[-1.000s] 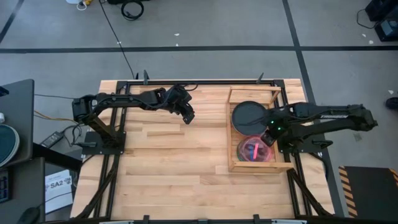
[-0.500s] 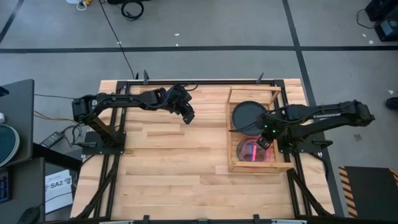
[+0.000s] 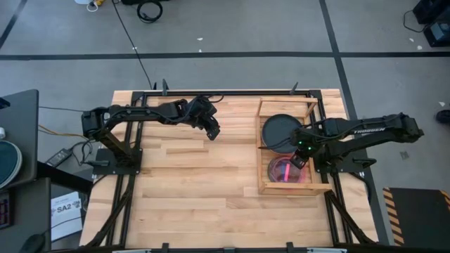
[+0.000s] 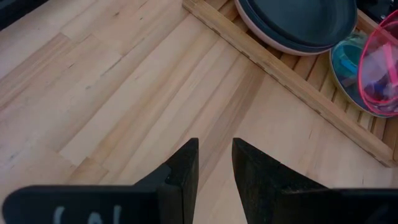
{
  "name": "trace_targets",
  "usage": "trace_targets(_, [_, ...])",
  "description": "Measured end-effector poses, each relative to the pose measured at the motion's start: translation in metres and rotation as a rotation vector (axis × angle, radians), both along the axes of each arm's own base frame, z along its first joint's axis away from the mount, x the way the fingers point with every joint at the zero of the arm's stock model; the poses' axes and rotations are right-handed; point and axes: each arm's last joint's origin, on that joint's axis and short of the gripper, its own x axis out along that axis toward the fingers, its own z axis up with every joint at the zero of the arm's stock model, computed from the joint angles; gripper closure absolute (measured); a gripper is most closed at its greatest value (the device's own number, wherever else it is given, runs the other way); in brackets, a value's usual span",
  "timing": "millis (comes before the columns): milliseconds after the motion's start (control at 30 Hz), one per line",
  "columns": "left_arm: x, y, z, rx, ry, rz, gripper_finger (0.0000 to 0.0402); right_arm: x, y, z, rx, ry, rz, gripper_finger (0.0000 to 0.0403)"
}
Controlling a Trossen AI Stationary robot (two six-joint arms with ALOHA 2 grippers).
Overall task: Place and stack plates onto a shelf
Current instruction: Stack the pink plate on top of the blue plate on the shelf, then return to Home Position
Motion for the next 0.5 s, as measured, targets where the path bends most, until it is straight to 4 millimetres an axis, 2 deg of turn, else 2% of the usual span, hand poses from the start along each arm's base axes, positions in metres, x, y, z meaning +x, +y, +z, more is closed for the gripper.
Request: trace_targets(500, [0.0000, 0.0001, 0.0000, 0.000, 0.000, 0.001, 0.0299, 0.0003, -0.0015, 0.0000, -0.052, -0.002, -0.013, 0.0274])
